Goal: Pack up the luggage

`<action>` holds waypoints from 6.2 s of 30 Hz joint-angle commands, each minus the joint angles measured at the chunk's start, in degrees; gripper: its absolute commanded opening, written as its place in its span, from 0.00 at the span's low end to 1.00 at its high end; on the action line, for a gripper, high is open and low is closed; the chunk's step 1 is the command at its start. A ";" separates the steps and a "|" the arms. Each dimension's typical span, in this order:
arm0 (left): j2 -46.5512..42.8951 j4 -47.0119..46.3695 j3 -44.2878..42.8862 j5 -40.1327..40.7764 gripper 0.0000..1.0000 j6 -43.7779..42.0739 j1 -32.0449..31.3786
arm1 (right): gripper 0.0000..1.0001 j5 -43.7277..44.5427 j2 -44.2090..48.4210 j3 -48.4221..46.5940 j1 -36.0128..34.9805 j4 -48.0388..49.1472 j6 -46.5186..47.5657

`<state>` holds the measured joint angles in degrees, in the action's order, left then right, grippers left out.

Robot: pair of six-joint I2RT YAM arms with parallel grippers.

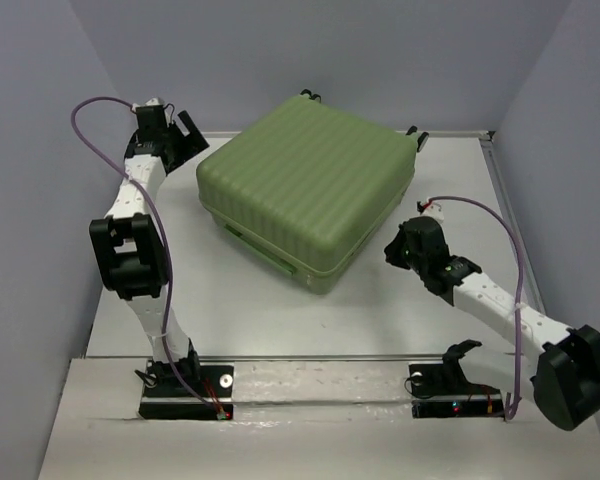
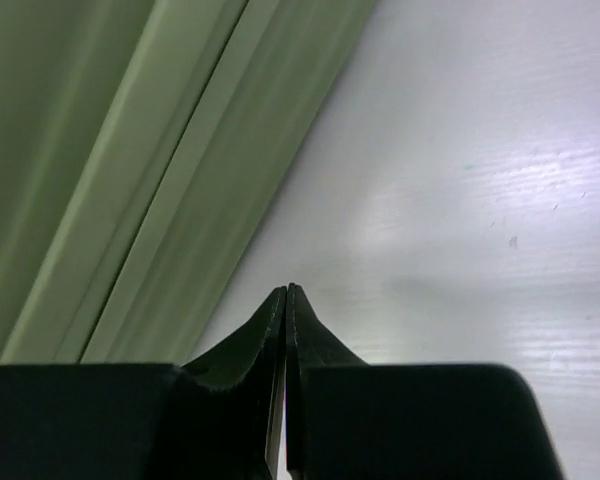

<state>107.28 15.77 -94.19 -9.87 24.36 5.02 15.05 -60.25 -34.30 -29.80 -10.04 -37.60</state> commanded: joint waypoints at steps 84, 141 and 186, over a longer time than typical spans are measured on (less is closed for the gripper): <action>7.93 -9.00 -9.14 -14.12 0.99 15.63 -0.80 | 0.55 -50.03 10.41 -10.43 21.72 -0.94 16.95; 2.76 -37.13 3.49 -10.26 0.06 31.63 -3.78 | 0.55 -50.73 11.21 -9.55 16.79 -0.77 16.95; 3.98 -22.98 -3.81 -10.35 0.19 23.72 -1.32 | 0.24 -33.96 23.25 -0.08 16.79 -6.39 9.66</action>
<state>113.19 -2.35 -96.09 -14.94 49.43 4.62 -27.11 -38.06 -38.65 -12.84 -16.05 -24.05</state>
